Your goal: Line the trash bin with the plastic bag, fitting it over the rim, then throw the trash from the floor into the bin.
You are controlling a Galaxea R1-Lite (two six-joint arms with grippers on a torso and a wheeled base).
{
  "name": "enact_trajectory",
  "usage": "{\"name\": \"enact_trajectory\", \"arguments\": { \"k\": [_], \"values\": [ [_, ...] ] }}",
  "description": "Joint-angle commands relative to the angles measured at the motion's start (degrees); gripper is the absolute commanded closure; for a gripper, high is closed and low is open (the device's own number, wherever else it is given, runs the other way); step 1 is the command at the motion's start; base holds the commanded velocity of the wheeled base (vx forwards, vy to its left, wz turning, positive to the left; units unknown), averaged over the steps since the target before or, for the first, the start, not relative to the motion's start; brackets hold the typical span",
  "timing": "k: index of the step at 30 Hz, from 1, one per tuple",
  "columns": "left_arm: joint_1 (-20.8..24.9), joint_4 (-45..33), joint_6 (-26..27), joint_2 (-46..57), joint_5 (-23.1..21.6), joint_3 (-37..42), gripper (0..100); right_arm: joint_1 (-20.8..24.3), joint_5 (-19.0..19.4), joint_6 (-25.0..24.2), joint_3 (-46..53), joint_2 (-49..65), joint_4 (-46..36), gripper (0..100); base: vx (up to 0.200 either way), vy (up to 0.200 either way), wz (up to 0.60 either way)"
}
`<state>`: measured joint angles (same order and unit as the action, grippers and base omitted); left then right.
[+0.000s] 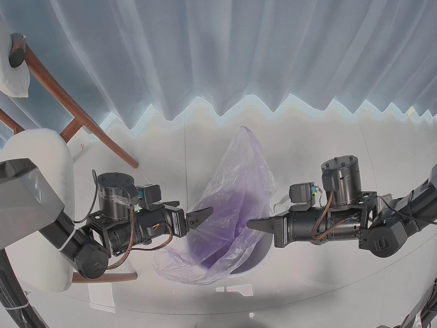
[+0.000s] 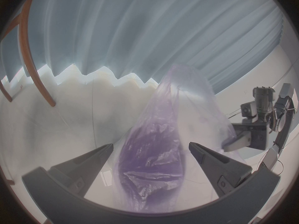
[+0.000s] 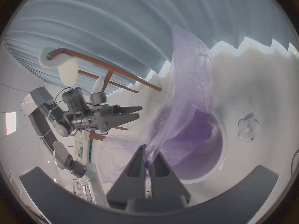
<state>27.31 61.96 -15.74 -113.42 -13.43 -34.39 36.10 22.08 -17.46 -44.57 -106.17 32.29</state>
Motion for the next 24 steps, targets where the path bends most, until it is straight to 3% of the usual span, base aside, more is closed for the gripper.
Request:
{"name": "enact_trajectory", "arguments": {
  "k": [1, 8, 24],
  "values": [
    [-1.5, 0.2, -0.2, -2.9, 0.1, -2.0, 0, 0.2, 1.2, 0.0, 1.2, 1.5, 0.3, 100, 0.0, 0.0, 0.0],
    [-5.2, 0.0, -0.3, -3.1, -0.1, -4.7, 0, 0.2, 2.7, 0.0, 1.2, 3.0, 0.4, 100, 0.0, 0.0, 0.0],
    [-2.3, 2.1, -6.4, -5.8, -4.7, -6.4, 0, 0.3, 6.0, 0.0, 2.6, 6.9, 0.4, 100, 0.0, 0.0, 0.0]
  ]
}}
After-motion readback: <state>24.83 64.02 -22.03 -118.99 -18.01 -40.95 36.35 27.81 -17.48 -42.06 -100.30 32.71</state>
